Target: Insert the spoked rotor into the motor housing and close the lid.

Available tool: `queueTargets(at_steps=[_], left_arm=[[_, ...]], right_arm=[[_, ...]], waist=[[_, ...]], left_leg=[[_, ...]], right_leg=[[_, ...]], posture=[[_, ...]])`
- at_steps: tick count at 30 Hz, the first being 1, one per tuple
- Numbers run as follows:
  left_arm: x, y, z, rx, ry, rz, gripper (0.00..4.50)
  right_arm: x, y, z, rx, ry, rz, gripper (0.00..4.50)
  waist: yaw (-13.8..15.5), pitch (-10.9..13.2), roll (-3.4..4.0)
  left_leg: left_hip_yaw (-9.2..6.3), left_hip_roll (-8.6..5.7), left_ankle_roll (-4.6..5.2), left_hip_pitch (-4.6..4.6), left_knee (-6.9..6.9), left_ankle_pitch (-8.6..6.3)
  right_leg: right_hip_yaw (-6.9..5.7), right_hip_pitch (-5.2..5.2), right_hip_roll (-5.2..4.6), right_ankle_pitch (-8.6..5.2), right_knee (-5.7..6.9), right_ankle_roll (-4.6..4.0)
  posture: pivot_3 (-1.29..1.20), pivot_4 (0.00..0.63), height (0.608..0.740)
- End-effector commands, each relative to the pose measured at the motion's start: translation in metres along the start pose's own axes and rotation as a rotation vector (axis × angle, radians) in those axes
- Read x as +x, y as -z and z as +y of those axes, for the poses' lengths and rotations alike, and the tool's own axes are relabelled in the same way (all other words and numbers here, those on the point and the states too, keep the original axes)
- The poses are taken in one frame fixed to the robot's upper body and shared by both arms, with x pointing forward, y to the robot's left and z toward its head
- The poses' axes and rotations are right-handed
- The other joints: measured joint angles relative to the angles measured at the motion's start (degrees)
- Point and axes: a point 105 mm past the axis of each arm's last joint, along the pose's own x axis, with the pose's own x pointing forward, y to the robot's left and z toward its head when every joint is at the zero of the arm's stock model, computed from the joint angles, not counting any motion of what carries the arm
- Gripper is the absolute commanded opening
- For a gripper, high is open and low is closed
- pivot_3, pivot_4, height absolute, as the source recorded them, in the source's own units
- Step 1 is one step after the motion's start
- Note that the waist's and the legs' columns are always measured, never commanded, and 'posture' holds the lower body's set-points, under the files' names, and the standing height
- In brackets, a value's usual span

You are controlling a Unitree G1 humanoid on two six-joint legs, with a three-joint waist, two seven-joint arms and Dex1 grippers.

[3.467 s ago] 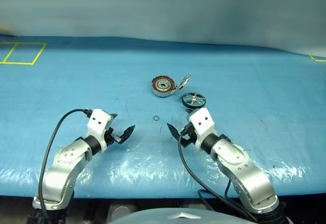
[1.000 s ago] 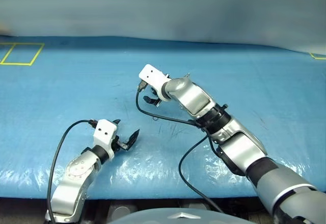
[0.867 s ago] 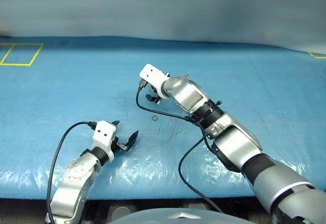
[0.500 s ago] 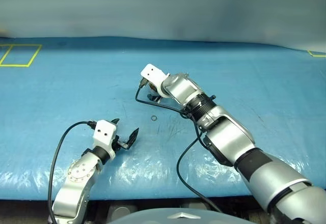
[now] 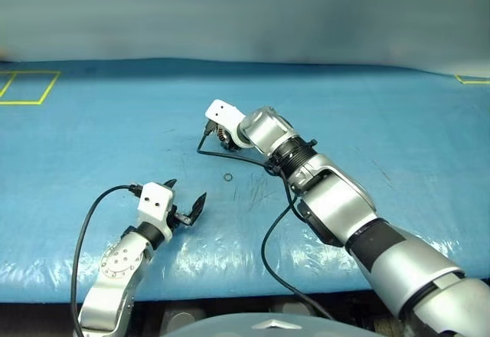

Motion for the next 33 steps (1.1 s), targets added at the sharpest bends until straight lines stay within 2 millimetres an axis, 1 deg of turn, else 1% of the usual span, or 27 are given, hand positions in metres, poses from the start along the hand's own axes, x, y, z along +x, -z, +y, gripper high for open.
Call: queueTargets(at_steps=[1,3,5,6,9,12,15,21,25,29,33], left_arm=[[-0.005,-0.015,0.011,0.023,-0.076,-0.116,4.5],[-0.009,-0.017,0.016,0.087,-0.127,-0.145,4.5],[-0.012,-0.015,0.017,0.069,-0.124,-0.151,4.5],[-0.014,-0.013,0.017,0.063,-0.122,-0.141,4.5],[-0.021,-0.006,0.017,0.133,-0.098,-0.126,4.5],[-0.027,-0.002,0.013,0.112,-0.053,-0.123,4.5],[-0.032,-0.002,0.008,0.078,-0.015,-0.125,4.5],[-0.033,-0.003,0.005,0.069,0.0,-0.126,4.5],[-0.034,-0.005,-0.001,0.054,0.03,-0.141,4.5],[-0.036,-0.007,-0.007,0.03,0.066,-0.16,4.5],[-0.037,-0.004,-0.008,0.041,0.085,-0.141,4.5]], right_arm=[[0.004,0.003,0.032,-0.222,-0.152,-0.042,2.06],[-0.001,0.002,0.042,-0.333,-0.192,-0.073,2.03],[-0.008,0.002,0.053,-0.471,-0.228,-0.13,1.98],[-0.012,0.002,0.06,-0.57,-0.239,-0.162,1.98],[-0.021,0.008,0.078,-0.793,-0.282,-0.235,1.98],[-0.027,0.011,0.091,-0.88,-0.329,-0.267,1.98],[-0.031,0.015,0.101,-1.005,-0.365,-0.28,1.98],[-0.038,0.013,0.112,-1.241,-0.374,-0.326,1.98],[-0.042,0.018,0.116,-1.361,-0.409,-0.323,1.98],[-0.045,0.021,0.113,-1.432,-0.414,-0.287,1.98],[-0.049,0.021,0.112,-1.445,-0.444,-0.271,1.98]], waist=[[-0.1,0.0,-0.01],[-0.2,0.0,0.0],[-0.3,0.0,0.01],[-0.3,0.0,0.01],[-0.3,0.0,0.02],[-0.3,0.0,0.02],[-0.1,0.0,0.0],[0.3,0.0,-0.01],[0.4,0.0,0.0],[0.7,0.0,0.0],[1.0,0.0,-0.01]], left_leg=[[0.02,0.0,0.0,0.03,0.02,0.0],[0.04,0.02,-0.01,0.03,0.01,0.0],[0.03,0.03,-0.01,0.04,-0.08,0.0],[0.02,0.04,-0.02,0.03,-0.12,0.0],[0.02,0.04,-0.09,-0.04,-0.14,-0.07],[0.02,0.05,-0.11,-0.09,-0.15,-0.08],[0.03,0.05,-0.11,-0.11,-0.11,-0.08],[0.03,0.05,-0.11,-0.1,-0.06,-0.08],[0.02,0.05,-0.11,-0.1,-0.07,-0.08],[0.02,0.05,-0.11,-0.1,-0.08,-0.08],[0.02,0.05,-0.11,-0.1,-0.07,-0.08]], right_leg=[[0.01,0.04,0.0,-0.01,-0.02,0.01],[0.02,0.03,0.0,-0.01,-0.02,0.03],[0.02,-0.01,0.0,-0.02,-0.01,0.0],[0.0,-0.02,0.01,-0.04,-0.01,-0.04],[0.01,-0.06,0.0,-0.07,-0.04,-0.08],[0.01,-0.11,0.0,-0.07,-0.04,-0.18],[0.0,-0.11,0.0,-0.08,-0.04,-0.17],[0.0,-0.09,0.0,-0.18,-0.04,-0.02],[0.0,-0.08,0.0,-0.16,-0.04,-0.03],[0.0,-0.08,0.0,-0.09,-0.04,-0.17],[0.0,-0.07,0.0,-0.1,-0.04,-0.17]], posture=[[0.0,0.15,0.74],[0.0,0.15,0.74],[0.0,0.15,0.74],[0.0,0.15,0.74],[0.0,0.15,0.74],[0.0,0.15,0.74],[0.0,0.15,0.74],[0.0,0.15,0.74],[0.0,0.15,0.74],[0.0,0.15,0.74],[0.0,0.15,0.74]])
